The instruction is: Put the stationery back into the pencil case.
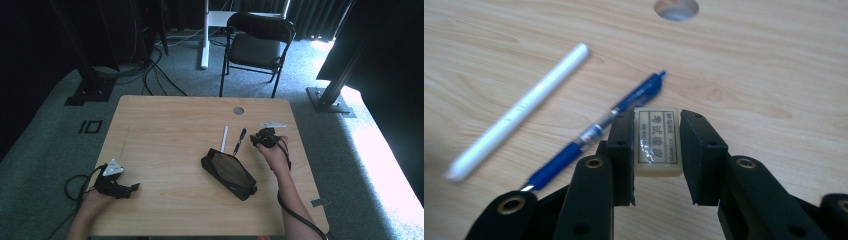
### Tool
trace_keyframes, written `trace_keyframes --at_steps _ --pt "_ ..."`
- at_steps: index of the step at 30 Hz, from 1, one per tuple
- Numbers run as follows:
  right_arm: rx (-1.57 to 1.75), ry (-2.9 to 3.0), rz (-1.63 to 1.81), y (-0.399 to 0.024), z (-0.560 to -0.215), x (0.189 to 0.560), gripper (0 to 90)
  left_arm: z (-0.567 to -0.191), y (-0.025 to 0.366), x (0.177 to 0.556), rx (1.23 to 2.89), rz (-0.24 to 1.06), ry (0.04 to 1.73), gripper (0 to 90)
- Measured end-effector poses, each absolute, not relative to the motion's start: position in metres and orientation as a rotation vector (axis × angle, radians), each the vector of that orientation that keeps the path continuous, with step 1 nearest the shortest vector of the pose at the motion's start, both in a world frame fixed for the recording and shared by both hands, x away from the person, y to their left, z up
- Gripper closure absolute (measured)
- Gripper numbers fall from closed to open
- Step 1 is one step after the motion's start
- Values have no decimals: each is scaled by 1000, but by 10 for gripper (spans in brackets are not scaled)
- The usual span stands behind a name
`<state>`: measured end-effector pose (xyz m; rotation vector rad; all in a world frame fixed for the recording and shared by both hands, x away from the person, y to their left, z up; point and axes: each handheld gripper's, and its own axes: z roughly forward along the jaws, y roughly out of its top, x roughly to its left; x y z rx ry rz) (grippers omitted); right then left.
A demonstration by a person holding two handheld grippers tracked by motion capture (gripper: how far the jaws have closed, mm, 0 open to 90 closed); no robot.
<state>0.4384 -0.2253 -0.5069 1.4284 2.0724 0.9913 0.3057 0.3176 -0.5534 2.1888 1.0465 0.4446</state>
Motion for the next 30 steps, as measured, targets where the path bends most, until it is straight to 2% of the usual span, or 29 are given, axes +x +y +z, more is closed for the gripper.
trace_keyframes --at_steps 15,30 --pt "1253 2150 1134 -212 -461 403 684 -553 318 306 2189 445 1047 21" --pt "1109 2270 1219 -187 -447 372 684 -553 318 306 2189 445 1046 21"
